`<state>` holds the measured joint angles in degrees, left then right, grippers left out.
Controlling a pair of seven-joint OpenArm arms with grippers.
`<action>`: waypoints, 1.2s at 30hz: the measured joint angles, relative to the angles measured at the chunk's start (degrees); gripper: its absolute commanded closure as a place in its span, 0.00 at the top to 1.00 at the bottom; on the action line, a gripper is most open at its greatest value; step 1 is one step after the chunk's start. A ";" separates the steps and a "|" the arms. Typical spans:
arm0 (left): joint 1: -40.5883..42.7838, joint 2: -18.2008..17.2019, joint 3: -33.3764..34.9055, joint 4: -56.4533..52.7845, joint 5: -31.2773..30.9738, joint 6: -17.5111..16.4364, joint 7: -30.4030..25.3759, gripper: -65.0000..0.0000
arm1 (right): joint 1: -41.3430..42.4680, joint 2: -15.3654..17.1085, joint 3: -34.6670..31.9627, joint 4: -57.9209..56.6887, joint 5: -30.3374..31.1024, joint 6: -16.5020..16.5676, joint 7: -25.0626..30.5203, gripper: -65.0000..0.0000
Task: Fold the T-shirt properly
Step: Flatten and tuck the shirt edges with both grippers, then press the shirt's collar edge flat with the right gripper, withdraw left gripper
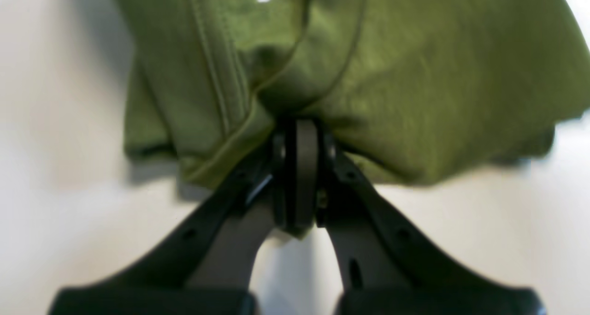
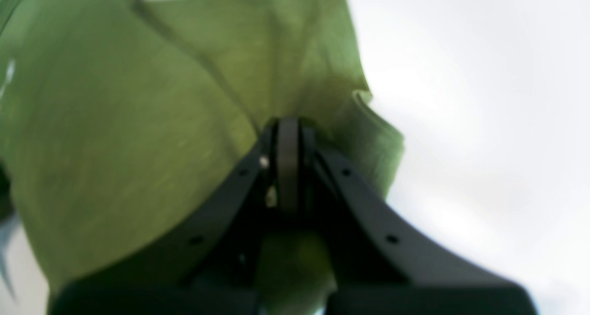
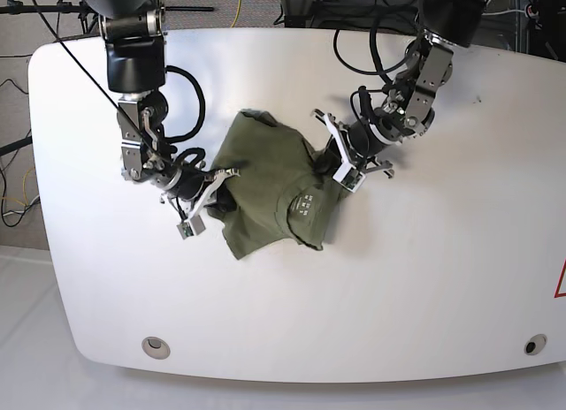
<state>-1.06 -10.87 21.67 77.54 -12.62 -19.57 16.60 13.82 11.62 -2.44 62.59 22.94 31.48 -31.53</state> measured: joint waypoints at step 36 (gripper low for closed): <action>-10.45 0.26 -8.11 -0.33 0.87 0.48 1.38 0.00 | -22.45 0.92 2.84 32.74 -2.23 -0.76 -3.80 0.00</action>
<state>-11.51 -10.61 13.56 77.21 -11.75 -19.09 17.98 -8.62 12.53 0.40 95.33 20.71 30.72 -35.33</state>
